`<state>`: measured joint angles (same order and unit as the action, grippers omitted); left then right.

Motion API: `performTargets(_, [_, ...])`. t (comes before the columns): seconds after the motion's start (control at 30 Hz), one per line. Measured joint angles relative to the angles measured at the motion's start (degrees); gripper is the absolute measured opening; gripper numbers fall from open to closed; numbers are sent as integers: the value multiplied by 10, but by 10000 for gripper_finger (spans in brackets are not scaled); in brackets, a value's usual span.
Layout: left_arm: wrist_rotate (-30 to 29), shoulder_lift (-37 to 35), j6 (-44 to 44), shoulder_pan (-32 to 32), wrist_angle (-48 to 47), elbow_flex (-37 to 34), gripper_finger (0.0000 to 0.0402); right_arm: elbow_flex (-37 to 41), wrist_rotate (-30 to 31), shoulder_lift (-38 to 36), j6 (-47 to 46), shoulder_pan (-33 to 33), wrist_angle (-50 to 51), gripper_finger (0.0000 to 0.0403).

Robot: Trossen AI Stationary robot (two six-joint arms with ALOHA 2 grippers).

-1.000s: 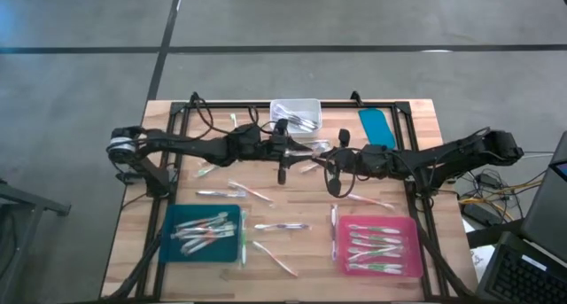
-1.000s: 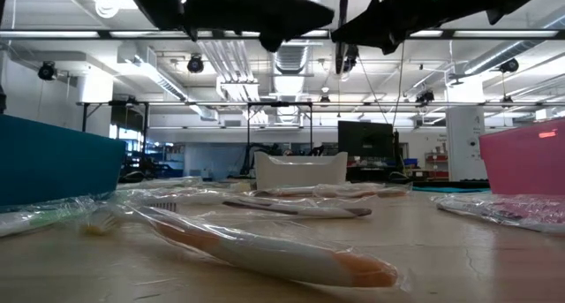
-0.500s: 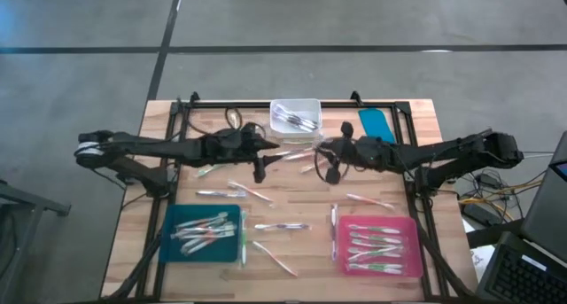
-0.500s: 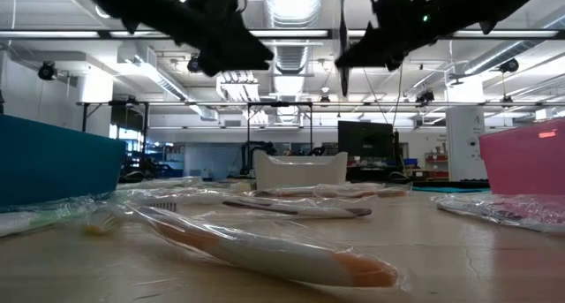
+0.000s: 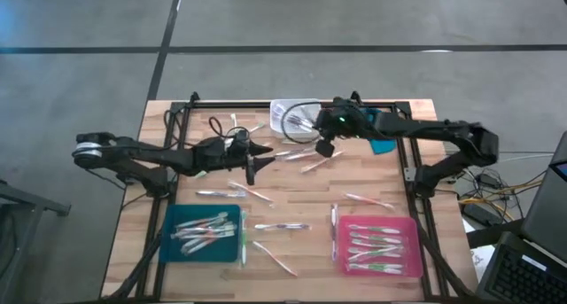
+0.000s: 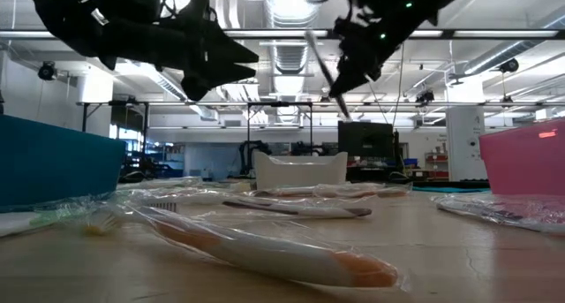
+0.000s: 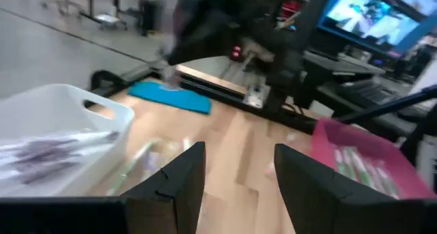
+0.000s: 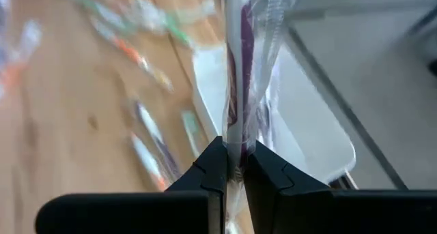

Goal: Pick & Place Toothbrushes
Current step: Put the violet toothbrush into the white bin

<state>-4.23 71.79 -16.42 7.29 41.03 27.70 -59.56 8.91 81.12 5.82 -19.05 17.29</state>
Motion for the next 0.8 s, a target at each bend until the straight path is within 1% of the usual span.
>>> performTargets(0.07, [22, 0, -2, -4, 0, 0, 179, -47, 0, 39, 11, -11, 45, 23])
performTargets(0.13, [30, 0, -1, -14, 1, 1, 179, -92, 0, 79, 24, -19, 88, 23])
performTargets(0.27, [30, 0, 20, -51, 18, 1, 179, -177, -1, 153, 44, -34, 158, 23])
performTargets(0.47, [27, 0, 35, -105, 57, 1, 179, -286, -1, 250, 64, -59, 221, 23])
performTargets(0.63, [27, 0, 49, -136, 71, 1, 179, -352, 0, 319, 64, -80, 278, 23])
performTargets(0.8, [27, 0, 53, -144, 76, 1, 179, -389, 0, 372, 64, -93, 316, 23])
